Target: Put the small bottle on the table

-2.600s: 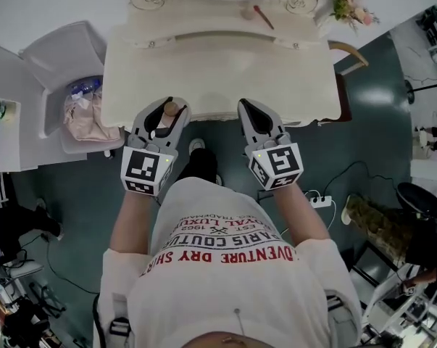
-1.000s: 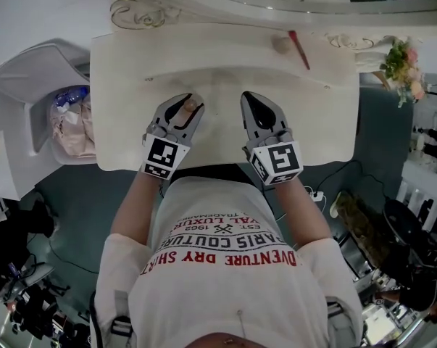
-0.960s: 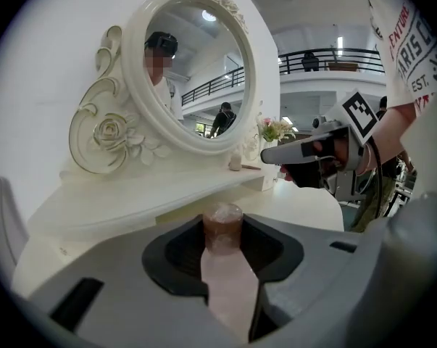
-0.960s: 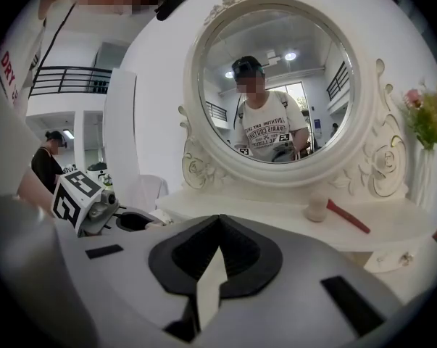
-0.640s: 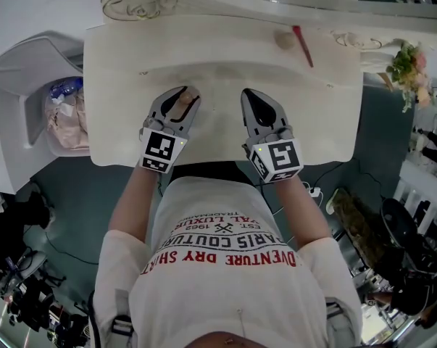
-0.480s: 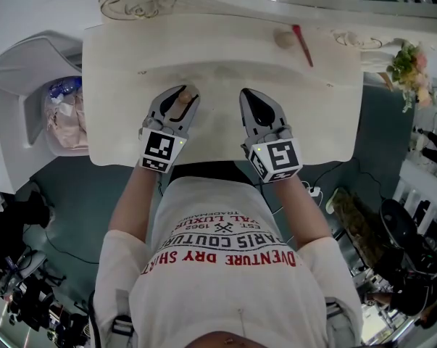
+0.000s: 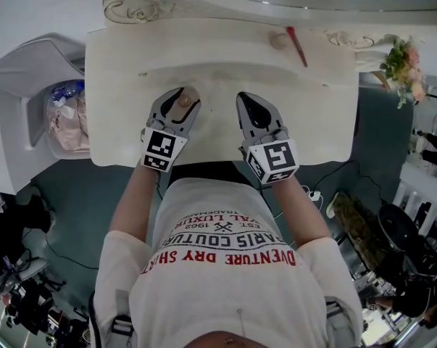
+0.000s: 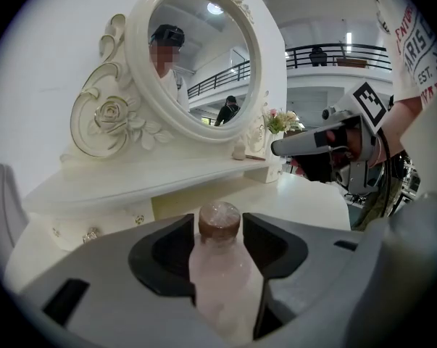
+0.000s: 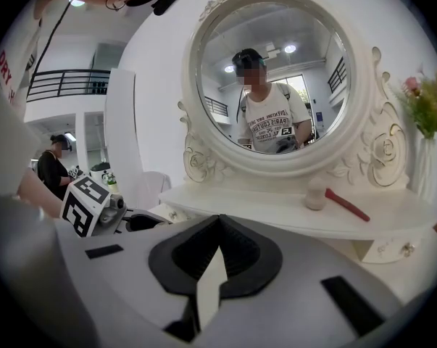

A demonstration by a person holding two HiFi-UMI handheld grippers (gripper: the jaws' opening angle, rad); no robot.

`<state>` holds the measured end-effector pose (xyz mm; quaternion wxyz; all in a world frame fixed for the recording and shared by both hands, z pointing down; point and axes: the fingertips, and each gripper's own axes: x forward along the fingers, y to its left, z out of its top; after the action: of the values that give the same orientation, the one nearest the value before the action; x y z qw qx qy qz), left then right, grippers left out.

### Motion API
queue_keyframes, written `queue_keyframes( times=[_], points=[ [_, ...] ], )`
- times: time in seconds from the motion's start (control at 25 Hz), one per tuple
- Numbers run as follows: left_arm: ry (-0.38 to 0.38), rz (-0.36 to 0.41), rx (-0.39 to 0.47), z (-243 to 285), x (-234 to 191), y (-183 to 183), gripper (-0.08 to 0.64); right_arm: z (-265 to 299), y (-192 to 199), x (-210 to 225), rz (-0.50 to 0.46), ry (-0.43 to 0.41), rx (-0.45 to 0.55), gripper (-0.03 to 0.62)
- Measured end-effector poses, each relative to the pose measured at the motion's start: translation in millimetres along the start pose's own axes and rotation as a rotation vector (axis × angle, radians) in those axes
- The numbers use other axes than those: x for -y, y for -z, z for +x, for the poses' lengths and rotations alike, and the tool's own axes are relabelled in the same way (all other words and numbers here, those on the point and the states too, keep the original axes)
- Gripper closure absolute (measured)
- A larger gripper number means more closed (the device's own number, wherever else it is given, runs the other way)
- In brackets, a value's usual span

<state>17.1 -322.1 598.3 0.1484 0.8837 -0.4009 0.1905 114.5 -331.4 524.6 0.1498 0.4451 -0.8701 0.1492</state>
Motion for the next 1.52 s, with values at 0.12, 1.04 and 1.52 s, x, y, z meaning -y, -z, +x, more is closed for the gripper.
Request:
queue_keyframes(
  times=[0.12, 1.04, 1.52],
  points=[
    [-0.002, 0.016, -0.006, -3.9, 5.8, -4.6, 0.334, -5.8, -4.1, -1.9, -0.007, -0.001, 0.006, 0.594],
    [-0.162, 0.135, 0.25, -87.2, 28.6, -160.0, 0.552, -56.3, -90.2, -14.8, -0.096, -0.104, 0.172, 0.594],
    [-0.224, 0.105, 0.317, -123.9, 3.6, -206.1, 0.552, -73.6, -135.4, -8.4, -0.129, -0.068, 0.296, 0.594]
  ],
)
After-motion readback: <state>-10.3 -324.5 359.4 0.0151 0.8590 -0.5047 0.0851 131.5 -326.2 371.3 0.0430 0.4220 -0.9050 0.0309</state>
